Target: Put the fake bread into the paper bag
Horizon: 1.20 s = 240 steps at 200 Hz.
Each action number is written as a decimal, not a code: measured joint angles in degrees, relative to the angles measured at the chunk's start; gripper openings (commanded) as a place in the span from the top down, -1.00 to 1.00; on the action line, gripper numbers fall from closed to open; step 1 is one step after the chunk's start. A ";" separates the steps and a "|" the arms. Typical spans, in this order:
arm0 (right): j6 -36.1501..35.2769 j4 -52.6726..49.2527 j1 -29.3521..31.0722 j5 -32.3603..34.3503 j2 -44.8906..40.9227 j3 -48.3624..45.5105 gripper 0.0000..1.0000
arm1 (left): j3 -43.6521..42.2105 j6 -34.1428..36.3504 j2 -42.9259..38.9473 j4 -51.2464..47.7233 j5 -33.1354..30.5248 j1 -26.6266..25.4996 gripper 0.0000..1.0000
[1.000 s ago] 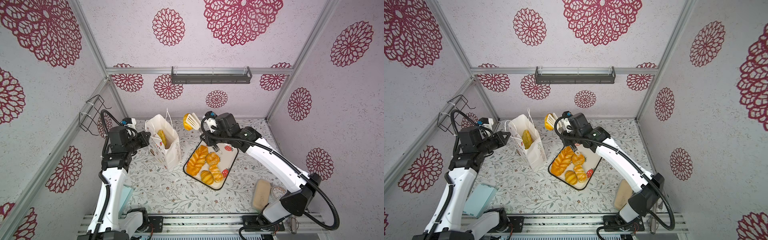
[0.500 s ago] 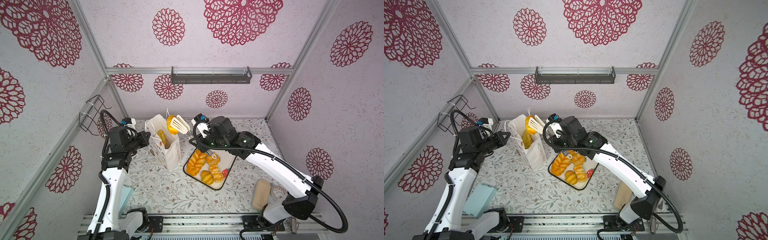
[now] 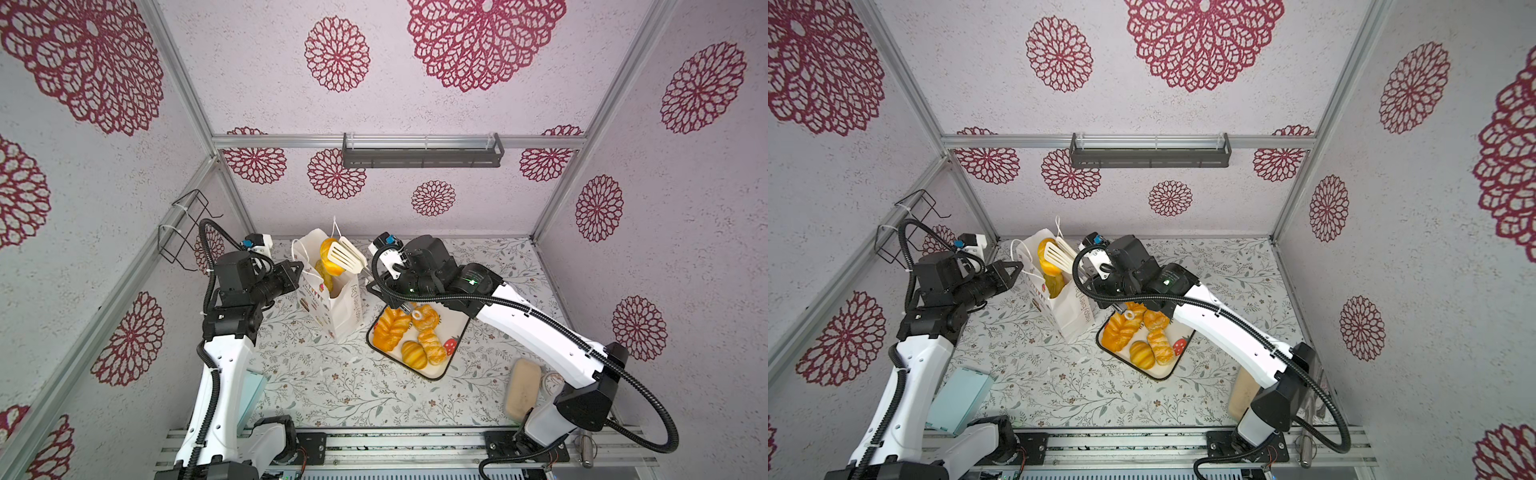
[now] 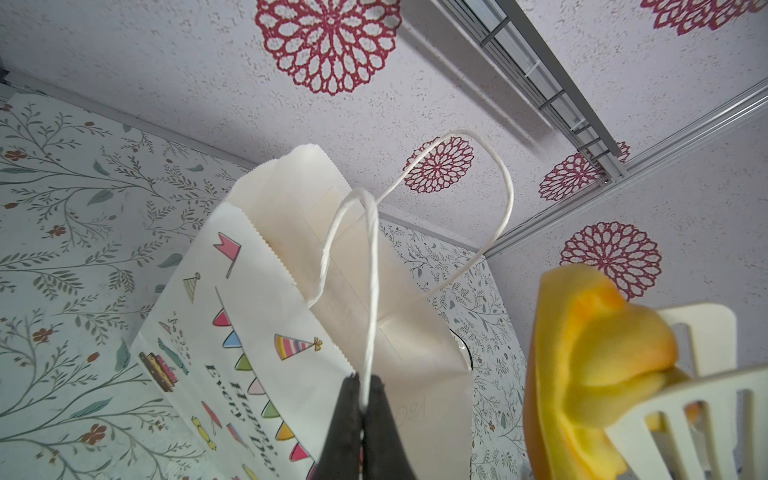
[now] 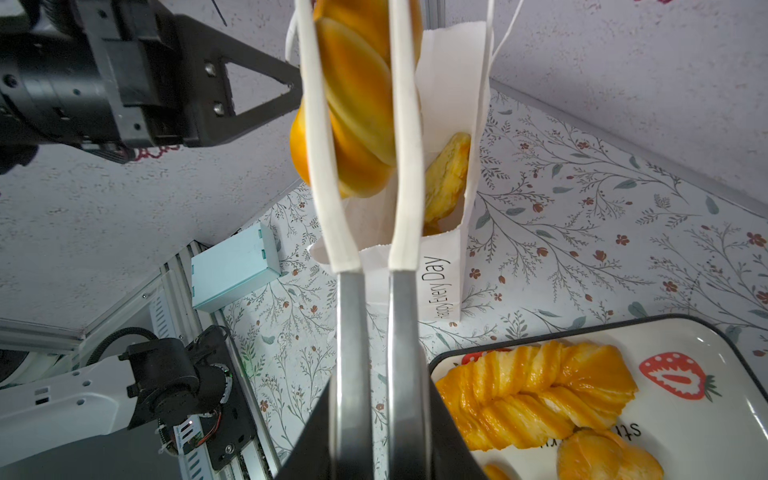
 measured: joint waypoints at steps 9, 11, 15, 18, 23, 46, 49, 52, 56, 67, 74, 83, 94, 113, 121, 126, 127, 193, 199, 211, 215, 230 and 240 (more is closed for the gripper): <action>0.02 -0.02 0.00 0.00 0.46 0.00 0.46 | 0.00 0.00 0.00 0.02 0.00 0.04 1.00; 0.02 -0.02 0.00 0.00 0.55 0.00 0.46 | 0.00 0.00 0.00 0.02 0.00 0.04 1.00; 0.02 -0.04 0.00 0.00 0.68 0.00 0.46 | 0.00 0.00 0.00 0.02 0.00 0.07 1.00; 0.02 -0.04 0.00 0.00 0.81 0.00 0.45 | 0.00 0.00 -0.02 0.02 -0.02 0.07 1.00; 0.02 -0.07 0.00 0.00 0.98 0.00 0.45 | 0.00 0.00 -0.04 0.02 -0.02 0.07 1.00; 0.02 -0.15 0.00 0.02 1.31 0.00 0.45 | 0.00 0.02 -0.13 0.00 -0.09 0.11 1.00; 0.02 -0.15 0.00 0.00 1.33 0.00 0.45 | 0.00 0.02 -0.15 0.02 -0.09 0.11 1.00; 0.00 -0.15 0.00 0.02 1.33 0.00 0.45 | 0.00 0.02 -0.15 0.02 -0.09 0.11 1.00; 0.02 -0.15 0.00 0.02 1.33 0.00 0.44 | 0.00 0.02 -0.15 0.02 -0.09 0.11 1.00; 0.02 -0.15 0.00 0.02 1.33 0.00 0.42 | 0.00 0.04 -0.15 0.00 -0.13 0.13 1.00; 0.04 -0.15 0.00 0.02 1.33 0.00 0.41 | 0.00 0.04 -0.15 0.00 -0.15 0.17 1.00; 0.04 -0.15 0.00 0.02 1.33 -0.02 0.39 | 0.00 0.04 -0.15 0.00 -0.22 0.22 1.00; -0.02 -0.17 0.00 0.02 1.33 -0.02 0.36 | 0.00 0.04 -0.17 0.00 -0.31 0.26 1.00; -0.09 -0.17 0.00 0.04 1.38 -0.02 0.34 | 0.00 0.07 -0.28 -0.04 -0.50 0.39 1.00; -0.09 -0.17 0.00 0.04 1.42 -0.02 0.34 | 0.00 0.07 -0.42 -0.07 -0.59 0.48 1.00; -0.11 -0.20 0.00 0.07 1.53 -0.02 0.34 | 0.00 0.09 -0.52 -0.07 -0.63 0.50 1.00; -0.11 -0.20 0.00 0.07 1.53 -0.02 0.34 | 0.00 0.09 -0.52 -0.07 -0.68 0.50 1.00; -0.15 -0.98 0.04 0.11 4.52 -0.02 0.27 | 0.00 1.01 -1.18 -1.62 -3.39 0.59 1.00; -0.15 -1.22 0.04 0.13 4.85 -0.02 0.25 | 0.00 1.11 -1.18 -1.84 -3.58 0.59 1.00; -0.17 -1.68 0.04 0.15 5.38 -0.02 0.18 | 0.00 1.33 -1.18 -2.32 -4.07 0.59 1.00; -0.13 -1.79 0.04 0.15 5.51 -0.02 0.15 | 0.00 1.38 -1.18 -2.45 -4.24 0.59 1.00; -0.11 -2.05 0.04 0.20 5.79 -0.02 0.06 | 0.00 1.53 -1.18 -2.69 -4.92 0.59 1.00; -0.20 -2.10 0.04 0.22 5.79 -0.02 0.01 | 0.00 1.62 -1.18 -2.91 -5.40 0.59 1.00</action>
